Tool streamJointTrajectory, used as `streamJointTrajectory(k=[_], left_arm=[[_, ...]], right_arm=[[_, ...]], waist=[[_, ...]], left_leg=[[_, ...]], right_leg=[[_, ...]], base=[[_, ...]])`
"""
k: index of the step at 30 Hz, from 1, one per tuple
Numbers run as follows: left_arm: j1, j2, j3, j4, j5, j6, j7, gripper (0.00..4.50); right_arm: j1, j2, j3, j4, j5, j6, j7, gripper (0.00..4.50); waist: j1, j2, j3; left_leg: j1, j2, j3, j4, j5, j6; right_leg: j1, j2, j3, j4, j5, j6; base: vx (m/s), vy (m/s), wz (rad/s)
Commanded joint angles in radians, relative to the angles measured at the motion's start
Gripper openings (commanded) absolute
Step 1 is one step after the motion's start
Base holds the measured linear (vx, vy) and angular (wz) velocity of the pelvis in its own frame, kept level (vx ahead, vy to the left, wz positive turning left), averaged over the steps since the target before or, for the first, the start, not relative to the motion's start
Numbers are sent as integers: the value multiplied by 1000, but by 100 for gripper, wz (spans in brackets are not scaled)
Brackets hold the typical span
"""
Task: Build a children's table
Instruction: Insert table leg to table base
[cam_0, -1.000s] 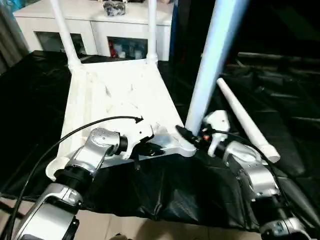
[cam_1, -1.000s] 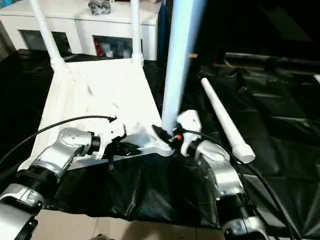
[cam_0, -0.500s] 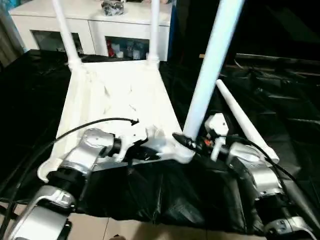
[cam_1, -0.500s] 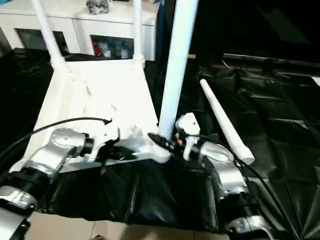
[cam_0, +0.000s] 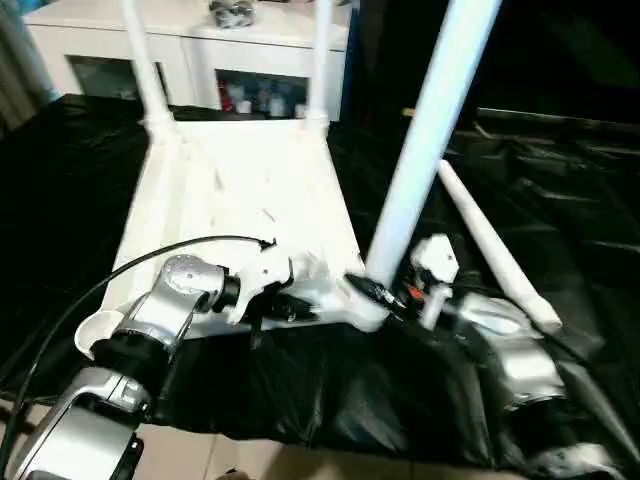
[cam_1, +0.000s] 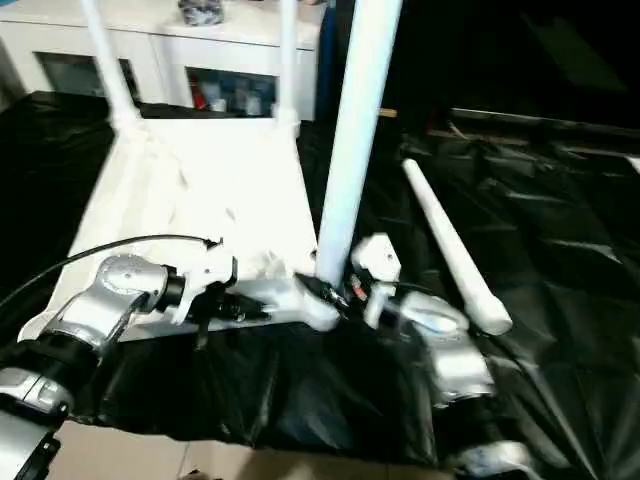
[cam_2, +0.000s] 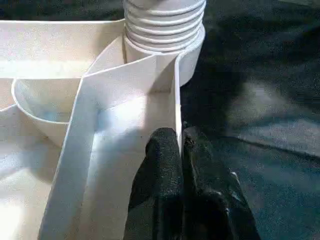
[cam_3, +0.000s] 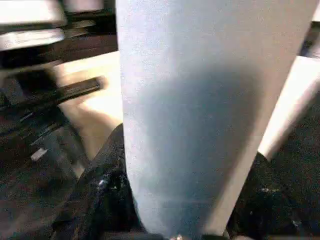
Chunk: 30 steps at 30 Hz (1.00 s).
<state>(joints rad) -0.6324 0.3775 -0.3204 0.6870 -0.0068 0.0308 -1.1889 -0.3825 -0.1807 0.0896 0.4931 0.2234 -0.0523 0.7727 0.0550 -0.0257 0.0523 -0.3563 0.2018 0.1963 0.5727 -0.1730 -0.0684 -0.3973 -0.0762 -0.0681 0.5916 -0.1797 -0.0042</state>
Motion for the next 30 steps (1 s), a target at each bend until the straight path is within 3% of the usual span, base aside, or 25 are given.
streamJointTrajectory(k=[1,3,4,6,7,8,9,10,12,16,21,24,28,29,30], left_arm=[[-28,-27,16,2,3,21,59,0],[-73,-95,36,21,20,96,206,0],[-97,-135,49,30,29,140,292,0],[-112,-166,59,36,34,172,352,0],[-124,-202,68,35,39,202,413,0],[-129,-230,59,33,58,216,455,0],[-129,-230,59,33,58,216,455,0],[-132,-266,42,37,82,223,505,0],[-132,-273,38,39,88,223,514,0],[-135,-276,11,46,106,222,485,0],[-134,-273,3,39,108,229,473,0],[-130,-270,3,31,115,238,470,0],[-130,-267,4,32,117,233,460,0],[-129,-265,3,33,118,229,455,0],[-129,-264,3,33,119,228,452,0]], right_arm=[[1,10,-12,104,-37,47,-94,190],[-67,38,-50,207,-57,19,-244,190],[-99,51,-59,255,-70,7,-313,190],[-119,61,-64,285,-77,2,-355,190],[-141,75,-69,314,-85,-3,-409,190],[-160,95,-73,334,-90,-4,-443,190],[-160,95,-73,334,-90,-4,-443,190],[-181,127,-77,361,-97,3,-486,190],[-185,135,-78,368,-97,6,-490,190],[-199,167,-72,416,-97,10,-487,190],[-217,177,-75,454,-101,12,-487,190],[-243,185,-84,495,-113,10,-500,190],[-257,180,-72,512,-138,-6,-483,190],[-263,181,-76,518,-136,-15,-477,225],[-268,183,-83,521,-131,-20,-473,246]], waist=[[-11,9,-26],[-14,9,-28],[-21,11,-27],[-21,14,-24],[-24,11,-25],[-28,11,-25],[-26,12,-25],[-29,1,-26],[-27,7,-26],[-28,6,-26],[-31,5,-24],[-37,6,-20],[-41,16,-20],[-43,23,-18],[-46,23,-16]], left_leg=[[23,30,-40,-80,-486,-28],[28,29,-43,-78,-498,-31],[23,32,-45,-82,-495,-40],[40,28,-43,-75,-525,-31],[33,28,-43,-78,-515,-22],[16,32,-43,-85,-490,-14],[17,31,-44,-85,-487,-12],[21,26,-38,-81,-486,2],[20,27,-39,-81,-467,13],[18,30,-39,-87,-478,14],[22,29,-40,-86,-512,7],[25,27,-46,-86,-551,2],[39,28,-55,-85,-613,-6],[44,33,-60,-90,-648,-12],[45,35,-61,-93,-667,-14]], right_leg=[[9,-76,31,-120,-690,-80],[11,-78,24,-127,-688,-77],[16,-76,19,-121,-656,-87],[7,-75,9,-138,-649,-90],[16,-76,8,-139,-631,-93],[27,-77,8,-133,-584,-106],[26,-77,6,-134,-577,-106],[23,-77,0,-139,-582,-101],[23,-85,1,-142,-581,-101],[22,-82,5,-134,-526,-120],[19,-84,3,-138,-558,-113],[19,-84,-8,-148,-619,-87],[17,-84,-29,-164,-638,-62],[22,-83,-40,-166,-613,-61],[25,-79,-46,-166,-599,-59]], base=[[-61,20,-10],[-62,25,-11],[-68,38,-11],[-65,40,-8],[0,0,0],[0,0,0],[0,0,0],[0,0,0],[0,0,0],[0,0,0],[0,0,0],[0,0,0],[0,0,0],[0,0,0],[0,0,0]])
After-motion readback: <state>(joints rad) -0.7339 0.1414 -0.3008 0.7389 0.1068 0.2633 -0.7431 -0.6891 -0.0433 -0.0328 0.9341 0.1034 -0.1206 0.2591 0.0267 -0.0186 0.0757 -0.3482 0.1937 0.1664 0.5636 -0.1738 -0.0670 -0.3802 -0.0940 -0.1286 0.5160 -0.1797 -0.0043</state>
